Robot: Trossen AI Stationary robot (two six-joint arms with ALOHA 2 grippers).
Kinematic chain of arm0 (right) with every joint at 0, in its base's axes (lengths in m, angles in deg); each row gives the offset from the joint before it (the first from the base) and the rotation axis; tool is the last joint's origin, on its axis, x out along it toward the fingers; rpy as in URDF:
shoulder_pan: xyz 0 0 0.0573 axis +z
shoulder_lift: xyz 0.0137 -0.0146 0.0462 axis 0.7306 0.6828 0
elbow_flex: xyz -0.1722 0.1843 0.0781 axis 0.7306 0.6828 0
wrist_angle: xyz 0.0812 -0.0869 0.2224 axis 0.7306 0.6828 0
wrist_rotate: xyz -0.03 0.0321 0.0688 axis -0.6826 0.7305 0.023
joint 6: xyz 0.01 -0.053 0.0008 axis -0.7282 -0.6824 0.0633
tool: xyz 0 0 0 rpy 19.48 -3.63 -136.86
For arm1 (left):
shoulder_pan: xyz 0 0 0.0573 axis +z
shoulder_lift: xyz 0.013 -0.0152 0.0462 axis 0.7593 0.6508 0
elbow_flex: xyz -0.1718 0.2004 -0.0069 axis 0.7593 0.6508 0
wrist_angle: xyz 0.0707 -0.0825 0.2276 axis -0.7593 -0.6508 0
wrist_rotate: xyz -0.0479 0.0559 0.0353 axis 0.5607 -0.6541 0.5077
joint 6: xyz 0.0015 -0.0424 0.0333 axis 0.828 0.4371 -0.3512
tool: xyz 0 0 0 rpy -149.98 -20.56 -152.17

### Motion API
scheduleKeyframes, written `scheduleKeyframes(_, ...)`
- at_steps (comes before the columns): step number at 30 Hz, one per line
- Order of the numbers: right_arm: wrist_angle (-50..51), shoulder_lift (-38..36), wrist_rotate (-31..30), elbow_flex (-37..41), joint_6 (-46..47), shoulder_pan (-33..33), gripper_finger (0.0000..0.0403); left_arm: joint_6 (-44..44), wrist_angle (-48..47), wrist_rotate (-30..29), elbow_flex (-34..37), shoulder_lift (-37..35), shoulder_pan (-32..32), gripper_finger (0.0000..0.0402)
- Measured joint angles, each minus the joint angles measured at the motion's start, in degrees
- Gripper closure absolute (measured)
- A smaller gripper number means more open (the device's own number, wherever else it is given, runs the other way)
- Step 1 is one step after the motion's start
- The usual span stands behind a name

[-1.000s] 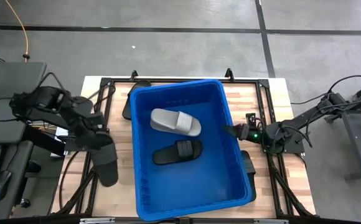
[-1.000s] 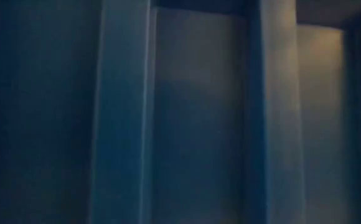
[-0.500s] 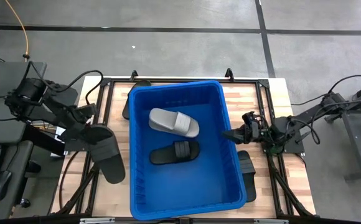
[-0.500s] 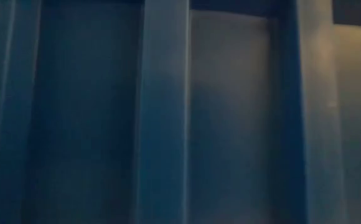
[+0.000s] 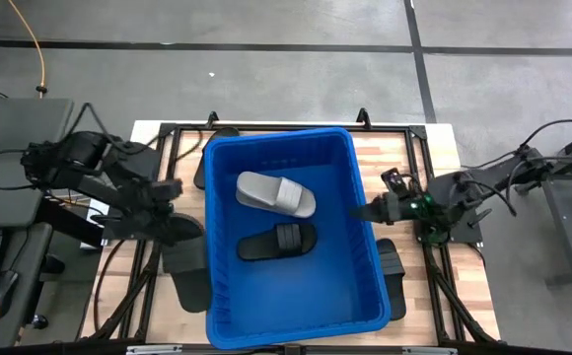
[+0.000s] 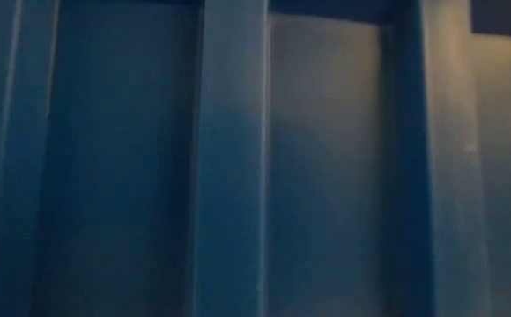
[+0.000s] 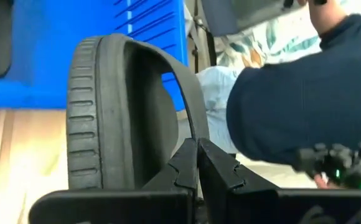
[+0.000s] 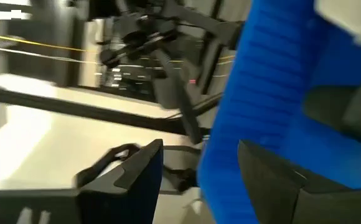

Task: Pick and place slides into bin
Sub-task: Put the black slide into the blue bin

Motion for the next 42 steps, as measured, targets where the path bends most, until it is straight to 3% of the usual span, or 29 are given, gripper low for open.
scheduleKeyframes(5,8.4,8.4,5.8,-9.8,-2.8,-4.4,0.0206,-4.4,4.1,0.3,0.0,4.4,0.0,0.0401)
scheduleKeyframes(15,8.4,23.8,22.0,-22.0,-11.2,-9.5,0.0180,-6.3,11.2,2.4,0.0,8.1,0.0,0.0401)
scheduleKeyframes(21,6.9,30.6,27.5,-25.8,-12.2,-12.2,0.0144,-6.3,17.1,3.2,-0.1,9.4,0.0,0.0401)
scheduleKeyframes(27,4.5,37.6,31.1,-31.7,-14.7,-13.2,0.0127,-6.1,18.3,2.4,0.0,10.5,0.0,0.0401)
scheduleKeyframes(35,7.2,45.0,33.6,-40.3,-17.9,-15.5,0.0127,-6.1,21.5,6.6,0.0,13.5,0.0,0.0401)
scheduleKeyframes(42,8.1,48.0,36.8,-44.8,-19.2,-16.5,0.0130,-7.6,21.9,7.5,0.0,14.6,0.0,0.0401)
